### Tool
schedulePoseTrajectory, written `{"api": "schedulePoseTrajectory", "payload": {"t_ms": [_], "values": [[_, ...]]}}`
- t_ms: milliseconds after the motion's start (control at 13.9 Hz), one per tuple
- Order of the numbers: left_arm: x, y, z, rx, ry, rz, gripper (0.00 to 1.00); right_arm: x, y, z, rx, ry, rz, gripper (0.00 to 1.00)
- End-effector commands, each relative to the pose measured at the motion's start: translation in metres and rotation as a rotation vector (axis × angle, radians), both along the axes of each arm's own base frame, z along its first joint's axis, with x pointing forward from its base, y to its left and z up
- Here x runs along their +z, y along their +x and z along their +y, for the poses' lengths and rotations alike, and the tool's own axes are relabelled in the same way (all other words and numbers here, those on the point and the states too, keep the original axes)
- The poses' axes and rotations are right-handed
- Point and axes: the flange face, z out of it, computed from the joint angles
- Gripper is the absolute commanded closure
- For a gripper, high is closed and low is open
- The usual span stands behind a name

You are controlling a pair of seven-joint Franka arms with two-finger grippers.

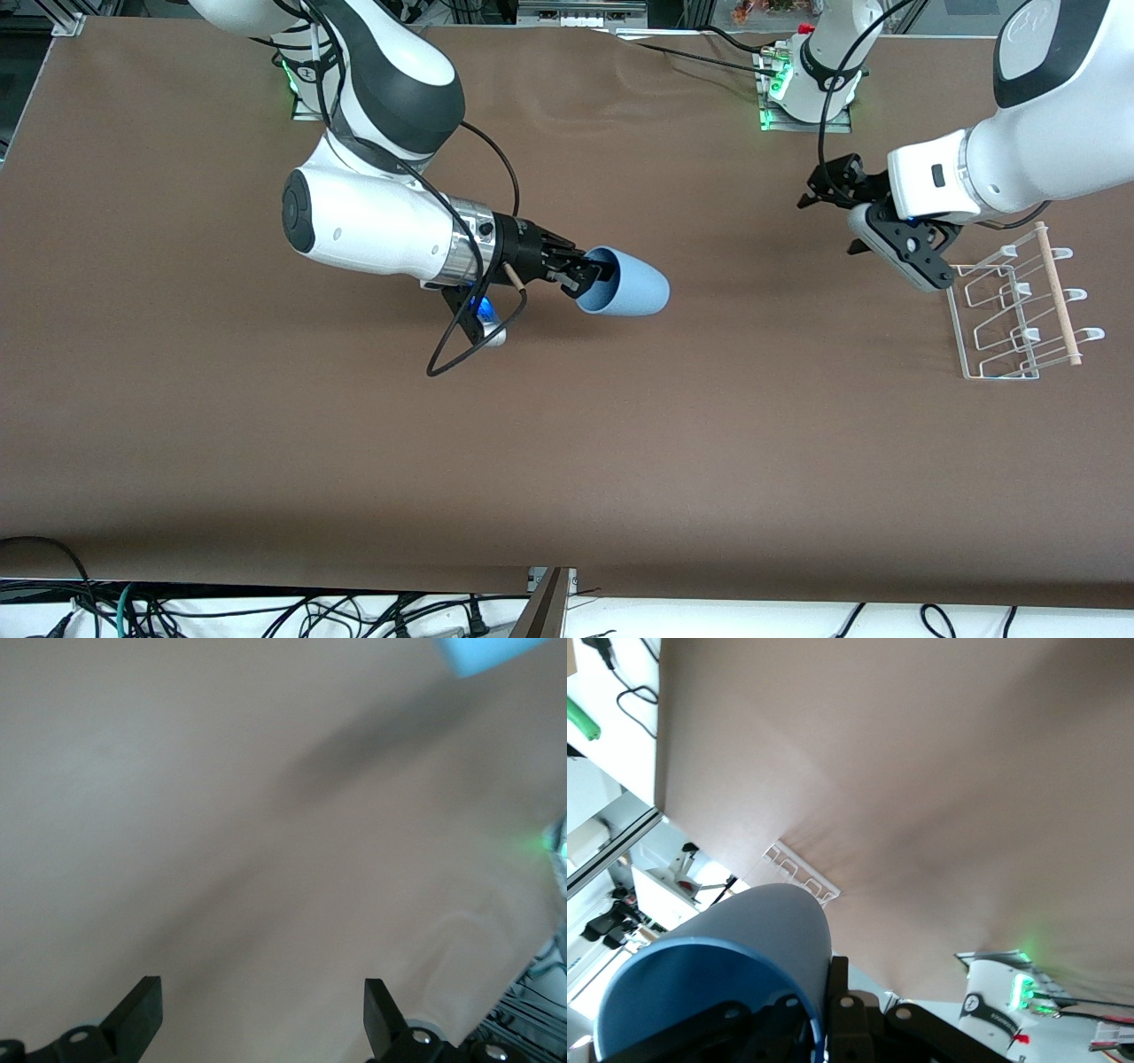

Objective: Transfer cup to left arm and place on rack
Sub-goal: 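Lift the blue cup with the right gripper while the left gripper approaches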

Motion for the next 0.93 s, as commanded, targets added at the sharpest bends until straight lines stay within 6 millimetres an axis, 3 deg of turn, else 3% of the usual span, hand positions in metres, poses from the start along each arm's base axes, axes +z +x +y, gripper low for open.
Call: {"api": "schedulePoseTrajectory", "payload": {"t_ms": [0, 215, 502, 861], "values": [[0.002, 0.006, -0.036, -0.115, -0.114, -0.08, 0.0, 0.014, -0.004, 0.014, -0.011, 0.038, 0.017, 1.0], [-0.011, 0.018, -0.071, -0.235, -0.246, -0.195, 0.0, 0.011, -0.009, 0.021, -0.001, 0.037, 0.021, 1.0], [-0.013, 0.03, -0.088, -0.448, -0.352, -0.382, 0.0, 0.011, -0.008, 0.021, -0.003, 0.039, 0.022, 1.0], [-0.014, 0.044, -0.118, -0.487, -0.421, -0.554, 0.0, 0.011, -0.009, 0.021, -0.002, 0.04, 0.022, 1.0]]}}
